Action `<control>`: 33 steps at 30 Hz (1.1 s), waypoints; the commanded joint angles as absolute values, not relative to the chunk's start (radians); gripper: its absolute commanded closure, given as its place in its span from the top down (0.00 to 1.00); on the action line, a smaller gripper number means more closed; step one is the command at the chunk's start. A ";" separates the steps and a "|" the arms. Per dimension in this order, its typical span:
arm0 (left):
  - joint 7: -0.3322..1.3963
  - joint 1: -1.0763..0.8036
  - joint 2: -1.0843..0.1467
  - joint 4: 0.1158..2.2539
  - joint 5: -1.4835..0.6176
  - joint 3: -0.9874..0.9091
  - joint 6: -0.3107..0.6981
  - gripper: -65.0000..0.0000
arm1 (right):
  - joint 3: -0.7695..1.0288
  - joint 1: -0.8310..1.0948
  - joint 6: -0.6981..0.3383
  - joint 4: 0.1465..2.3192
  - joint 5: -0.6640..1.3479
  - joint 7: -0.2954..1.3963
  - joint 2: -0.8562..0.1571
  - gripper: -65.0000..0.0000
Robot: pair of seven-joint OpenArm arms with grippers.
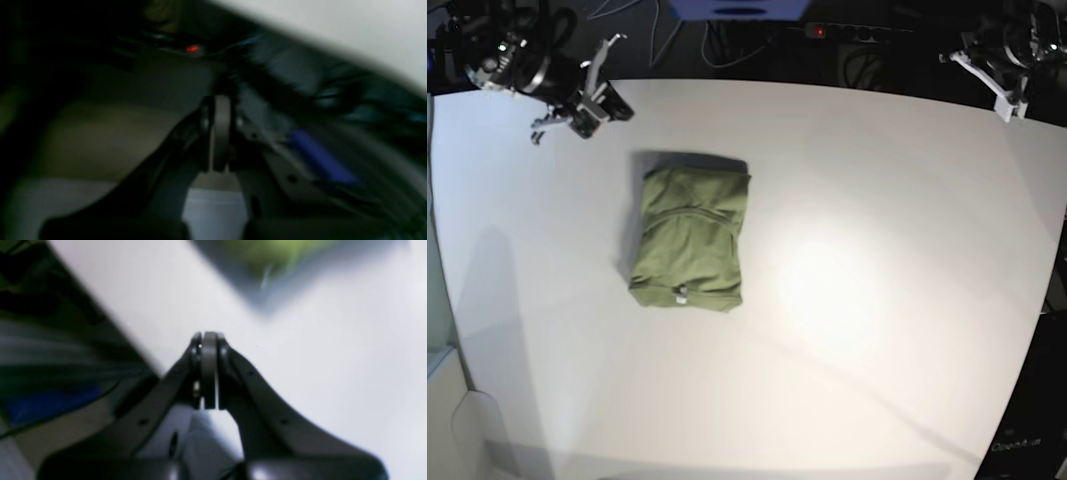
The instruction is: Fold the T-shirt properly
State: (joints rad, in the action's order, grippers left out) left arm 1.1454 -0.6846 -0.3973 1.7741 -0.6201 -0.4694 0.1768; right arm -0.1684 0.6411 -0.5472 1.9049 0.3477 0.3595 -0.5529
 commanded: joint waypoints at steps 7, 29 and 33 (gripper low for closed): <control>1.007 -0.648 -0.251 1.682 -0.162 -0.449 0.444 0.02 | -0.038 0.854 -0.549 1.847 0.357 0.196 -0.529 0.00; 0.067 -0.148 -0.182 0.346 0.328 -0.527 0.633 0.02 | -0.033 0.407 -0.550 0.392 0.355 -0.389 -0.268 0.00; -0.068 -0.096 -0.209 0.170 0.329 -0.518 0.455 0.02 | -0.033 0.189 -0.550 0.000 0.355 -0.642 -0.242 0.00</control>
